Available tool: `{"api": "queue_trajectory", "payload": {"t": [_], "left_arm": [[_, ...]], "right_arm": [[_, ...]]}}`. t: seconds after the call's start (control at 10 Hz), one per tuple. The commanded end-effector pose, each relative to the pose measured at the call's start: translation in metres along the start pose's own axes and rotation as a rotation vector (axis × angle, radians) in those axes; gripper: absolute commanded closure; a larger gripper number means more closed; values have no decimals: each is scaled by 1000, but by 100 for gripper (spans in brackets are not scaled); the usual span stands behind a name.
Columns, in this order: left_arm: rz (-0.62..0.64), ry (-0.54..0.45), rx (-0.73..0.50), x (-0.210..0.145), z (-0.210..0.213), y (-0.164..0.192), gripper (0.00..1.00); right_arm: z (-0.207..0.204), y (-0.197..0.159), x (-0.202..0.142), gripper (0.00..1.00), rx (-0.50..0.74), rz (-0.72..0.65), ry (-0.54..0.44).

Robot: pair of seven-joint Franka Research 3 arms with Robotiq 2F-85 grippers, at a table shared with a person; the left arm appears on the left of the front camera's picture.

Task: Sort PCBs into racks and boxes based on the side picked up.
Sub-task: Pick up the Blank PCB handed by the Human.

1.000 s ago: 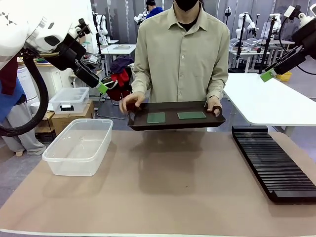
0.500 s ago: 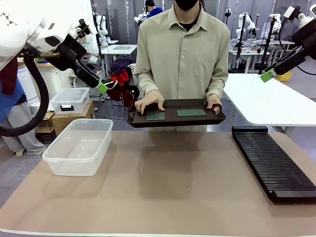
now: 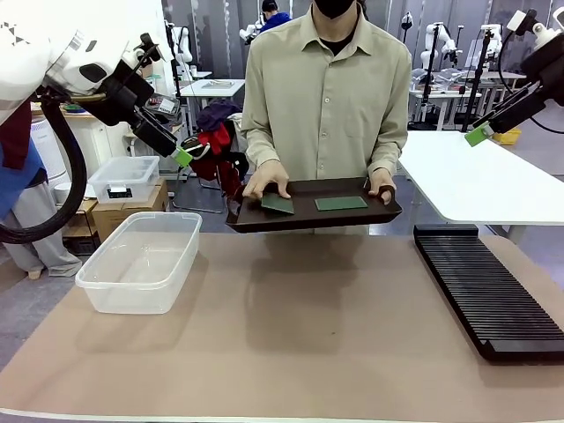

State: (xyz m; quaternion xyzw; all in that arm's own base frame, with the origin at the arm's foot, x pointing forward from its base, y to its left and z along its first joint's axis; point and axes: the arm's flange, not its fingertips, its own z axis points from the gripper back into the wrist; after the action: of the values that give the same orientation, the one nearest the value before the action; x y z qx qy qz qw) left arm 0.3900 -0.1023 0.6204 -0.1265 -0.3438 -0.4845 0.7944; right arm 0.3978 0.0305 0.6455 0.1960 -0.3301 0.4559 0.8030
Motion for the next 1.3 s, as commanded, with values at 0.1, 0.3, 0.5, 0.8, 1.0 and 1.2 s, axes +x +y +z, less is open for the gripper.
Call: {"api": "queue_trajectory", "payload": {"t": [0.1,0.3,0.5,0.8,1.0,1.2], "left_arm": [[-8,3,-6,-1,1,1,0],[-8,3,-6,-1,1,1,0],[-8,3,-6,-1,1,1,0],[-8,3,-6,-1,1,1,0],[-8,3,-6,-1,1,1,0],[-8,3,-6,-1,1,1,0]], "right_arm": [[-1,0,0,0,10,1,-4],[-1,0,0,0,10,1,-4],[-1,0,0,0,10,1,-4],[-1,0,0,0,10,1,-4],[-1,0,0,0,10,1,-4],[-1,0,0,0,10,1,-4]]}}
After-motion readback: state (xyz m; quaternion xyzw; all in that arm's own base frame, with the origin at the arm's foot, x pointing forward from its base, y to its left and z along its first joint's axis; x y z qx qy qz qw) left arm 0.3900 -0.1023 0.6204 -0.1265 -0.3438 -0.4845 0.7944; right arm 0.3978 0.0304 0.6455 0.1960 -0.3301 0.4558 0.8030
